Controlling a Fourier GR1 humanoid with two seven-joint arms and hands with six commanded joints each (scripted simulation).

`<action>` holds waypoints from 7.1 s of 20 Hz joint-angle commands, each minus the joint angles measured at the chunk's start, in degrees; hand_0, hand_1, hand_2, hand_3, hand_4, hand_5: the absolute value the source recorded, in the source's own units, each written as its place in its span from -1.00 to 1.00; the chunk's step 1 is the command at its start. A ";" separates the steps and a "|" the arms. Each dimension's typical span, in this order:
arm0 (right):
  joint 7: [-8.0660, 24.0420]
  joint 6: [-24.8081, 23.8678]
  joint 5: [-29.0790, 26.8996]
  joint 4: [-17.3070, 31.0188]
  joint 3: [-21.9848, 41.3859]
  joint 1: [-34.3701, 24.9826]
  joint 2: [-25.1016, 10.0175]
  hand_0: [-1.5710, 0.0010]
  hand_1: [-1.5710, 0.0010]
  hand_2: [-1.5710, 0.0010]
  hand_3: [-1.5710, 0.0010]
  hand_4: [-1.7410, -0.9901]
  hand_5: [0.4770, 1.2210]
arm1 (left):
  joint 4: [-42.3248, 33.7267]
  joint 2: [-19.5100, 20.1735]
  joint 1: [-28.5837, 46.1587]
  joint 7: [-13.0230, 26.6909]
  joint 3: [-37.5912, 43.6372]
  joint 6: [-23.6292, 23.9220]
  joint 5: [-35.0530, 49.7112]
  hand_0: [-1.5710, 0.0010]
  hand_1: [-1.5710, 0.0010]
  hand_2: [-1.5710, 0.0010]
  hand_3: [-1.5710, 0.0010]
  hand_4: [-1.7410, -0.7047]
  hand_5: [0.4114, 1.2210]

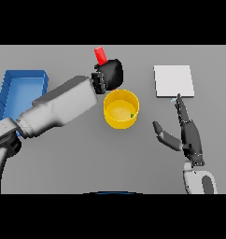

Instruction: Pick up the red beaker and tilt it to pour out 1 green nut into yellow bowl. Pick up the yellow bowl and place it on the metallic measuring scale.

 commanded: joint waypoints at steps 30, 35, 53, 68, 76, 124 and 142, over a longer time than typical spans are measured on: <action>-1.41 1.72 0.02 2.47 0.68 -2.73 -1.37 1.00 1.00 1.00 1.00 0.59 -0.60 | 30.07 19.27 -5.31 17.99 54.10 12.67 41.35 -1.00 -1.00 -1.00 -0.99 -1.00 1.00; -3.14 2.11 -0.60 2.62 0.83 -1.67 -1.12 1.00 1.00 1.00 1.00 0.63 -0.51 | 24.14 19.62 5.96 25.36 60.86 18.31 50.40 -1.00 -1.00 -1.00 -1.00 -1.00 1.00; -3.43 2.15 -0.58 2.64 0.72 -1.81 -1.48 1.00 1.00 1.00 1.00 0.57 -0.48 | -20.75 16.98 42.68 38.94 62.03 13.68 68.43 0.04 0.12 0.17 0.14 0.33 -0.33; 0.19 5.42 7.87 3.50 4.88 -6.66 -7.59 1.00 1.00 1.00 1.00 0.74 -0.49 | -21.98 17.62 43.60 35.39 59.47 14.05 65.13 0.97 0.97 0.97 0.97 0.83 -0.39; 1.62 13.64 26.78 9.32 16.23 -22.88 -18.02 1.00 1.00 1.00 1.00 0.57 -0.58 | -23.25 16.45 44.12 36.47 59.24 13.70 66.28 0.99 0.99 1.00 0.99 0.79 -0.32; -4.11 35.28 33.44 27.46 29.81 -47.47 -21.02 -0.98 -0.98 -0.90 -0.47 -0.98 0.99 | -22.41 18.48 43.90 34.83 59.53 11.79 65.79 1.00 1.00 1.00 1.00 0.86 -0.28; -2.88 24.72 34.13 38.33 21.22 -52.39 -29.01 -0.99 -1.00 -0.98 -0.47 -1.00 1.00 | -25.40 17.92 44.34 39.50 60.43 11.71 68.29 1.00 1.00 1.00 1.00 0.72 -0.15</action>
